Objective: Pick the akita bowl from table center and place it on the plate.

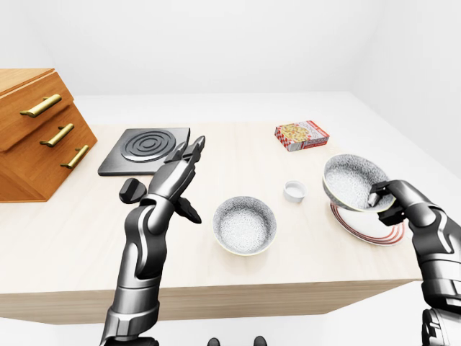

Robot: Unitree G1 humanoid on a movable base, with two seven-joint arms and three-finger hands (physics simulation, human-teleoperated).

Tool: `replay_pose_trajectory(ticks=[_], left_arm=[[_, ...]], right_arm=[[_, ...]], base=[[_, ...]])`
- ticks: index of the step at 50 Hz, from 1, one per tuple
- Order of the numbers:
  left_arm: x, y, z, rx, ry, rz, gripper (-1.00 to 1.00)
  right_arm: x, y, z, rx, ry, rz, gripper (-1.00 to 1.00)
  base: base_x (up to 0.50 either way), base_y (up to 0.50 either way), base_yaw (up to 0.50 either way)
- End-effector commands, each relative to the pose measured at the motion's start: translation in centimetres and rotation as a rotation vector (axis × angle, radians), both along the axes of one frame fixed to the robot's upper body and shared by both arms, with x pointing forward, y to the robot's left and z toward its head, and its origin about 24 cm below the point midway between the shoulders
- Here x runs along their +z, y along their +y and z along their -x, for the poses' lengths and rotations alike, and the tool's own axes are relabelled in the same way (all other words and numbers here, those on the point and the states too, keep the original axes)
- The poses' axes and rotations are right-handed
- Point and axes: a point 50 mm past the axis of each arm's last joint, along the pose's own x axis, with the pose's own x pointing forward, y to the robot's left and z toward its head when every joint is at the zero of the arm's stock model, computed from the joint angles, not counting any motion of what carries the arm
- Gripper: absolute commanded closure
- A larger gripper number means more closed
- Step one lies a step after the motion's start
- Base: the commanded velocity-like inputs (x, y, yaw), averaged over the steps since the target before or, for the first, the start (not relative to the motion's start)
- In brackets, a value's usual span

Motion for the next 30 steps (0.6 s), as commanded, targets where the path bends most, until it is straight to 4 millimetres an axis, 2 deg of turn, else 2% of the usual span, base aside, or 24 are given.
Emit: replay_pose_trajectory(ticks=[1,10,18,30], left_arm=[[-0.1,-0.2,0.2,-0.002,0.0,-0.001,-1.0],[-0.1,-0.1,0.2,-0.002,0.0,-0.001,-1.0],[-0.5,-0.1,0.2,0.003,0.008,0.004,-1.0],[-0.8,0.0,0.2,0.007,0.019,0.006,-1.0]], right_arm=[[0.9,-1.5,0.7,-0.053,-0.084,-0.119,1.0],[1.5,-2.8,1.0,-0.083,-0.051,-0.069,1.0],[0.3,-4.0,1.8,-0.131,0.003,-0.084,1.0],[-0.8,-3.7,1.4,-0.14,0.043,-0.067,1.0]], base=[[0.0,0.0,0.0],[0.0,0.0,0.0],[0.0,0.0,0.0],[0.0,0.0,0.0]])
